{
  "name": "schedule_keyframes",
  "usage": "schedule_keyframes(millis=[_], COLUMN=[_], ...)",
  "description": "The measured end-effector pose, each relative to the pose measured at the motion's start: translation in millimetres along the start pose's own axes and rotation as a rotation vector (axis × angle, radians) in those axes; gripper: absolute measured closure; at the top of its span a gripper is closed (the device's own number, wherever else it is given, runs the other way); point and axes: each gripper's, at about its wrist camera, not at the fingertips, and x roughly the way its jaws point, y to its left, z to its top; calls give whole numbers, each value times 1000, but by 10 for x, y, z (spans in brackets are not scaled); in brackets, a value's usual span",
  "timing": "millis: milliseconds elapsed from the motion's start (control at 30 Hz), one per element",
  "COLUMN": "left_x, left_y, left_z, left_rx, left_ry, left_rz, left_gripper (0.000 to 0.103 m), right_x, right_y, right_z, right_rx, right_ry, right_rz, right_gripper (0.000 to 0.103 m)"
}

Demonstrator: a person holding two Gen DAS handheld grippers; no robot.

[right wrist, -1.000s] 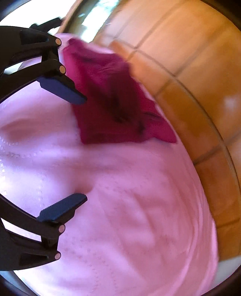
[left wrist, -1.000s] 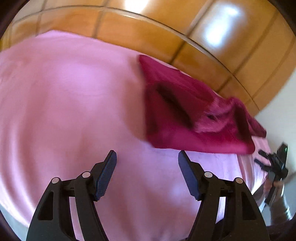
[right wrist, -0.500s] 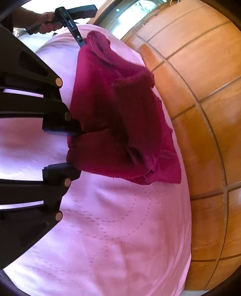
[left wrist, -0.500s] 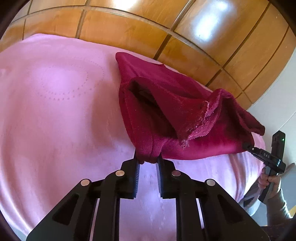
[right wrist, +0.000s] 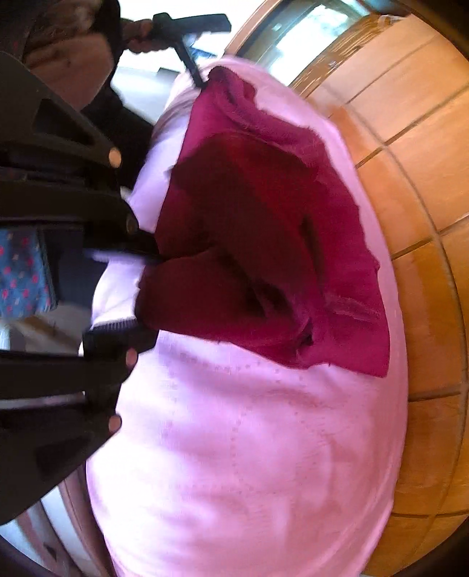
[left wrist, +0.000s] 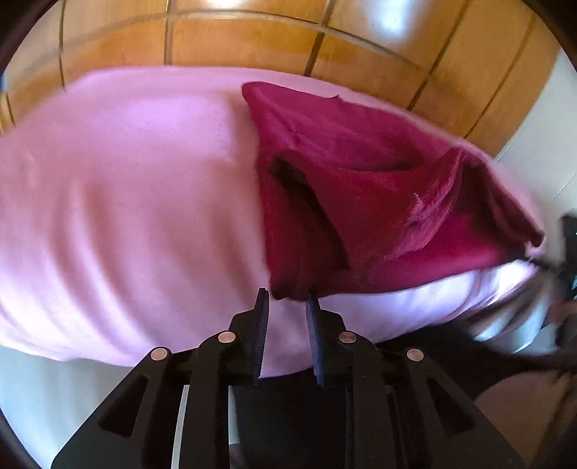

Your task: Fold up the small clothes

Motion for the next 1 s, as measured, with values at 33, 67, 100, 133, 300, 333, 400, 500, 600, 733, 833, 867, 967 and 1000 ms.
schedule_keyframes(millis=[33, 67, 100, 133, 300, 333, 400, 500, 600, 733, 833, 867, 967, 1000], left_x=[-56, -112, -153, -197, -177, -110, 28, 135, 198, 253, 137, 93, 38, 38], left_y=[10, 38, 80, 137, 119, 78, 16, 35, 268, 661, 775, 789, 793, 793], left_z=[11, 31, 53, 83, 187, 225, 344, 646, 964, 1198, 1148, 1110, 959, 906], left_rx=[1, -9, -24, -46, -67, -72, -90, -149, -313, -516, -534, -522, -478, -471], left_ry=[-9, -21, -31, -38, -43, -40, -34, -104, -206, -284, -316, -322, -293, -279], left_rz=[14, 6, -22, -88, -365, -414, -497, -582, -599, -408, -322, -296, -215, -201], left_gripper=[75, 75, 75, 75, 65, 56, 54, 54, 50, 49, 36, 35, 35, 35], right_x=[-67, -114, -176, -199, -6, 67, 160, 162, 164, 225, 131, 91, -124, -190], right_y=[-11, -17, -17, -3, 307, 377, 459, 368, 43, -307, -371, -337, -318, -228], right_z=[39, 76, 121, 142, 214, 237, 282, 541, 832, 971, 885, 837, 636, 550], right_rx=[-3, -5, -20, -41, -211, -232, -258, -163, 11, 143, 129, 97, 29, -23], right_ry=[-17, -30, -40, -36, 83, 97, 105, -11, -136, -175, -179, -171, -103, -73], right_rz=[-8, -8, -2, 9, 113, 135, 172, 188, 84, -80, -79, -77, 60, 99], right_gripper=[65, 65, 68, 70, 73, 73, 73, 67, 47, 40, 39, 39, 41, 43])
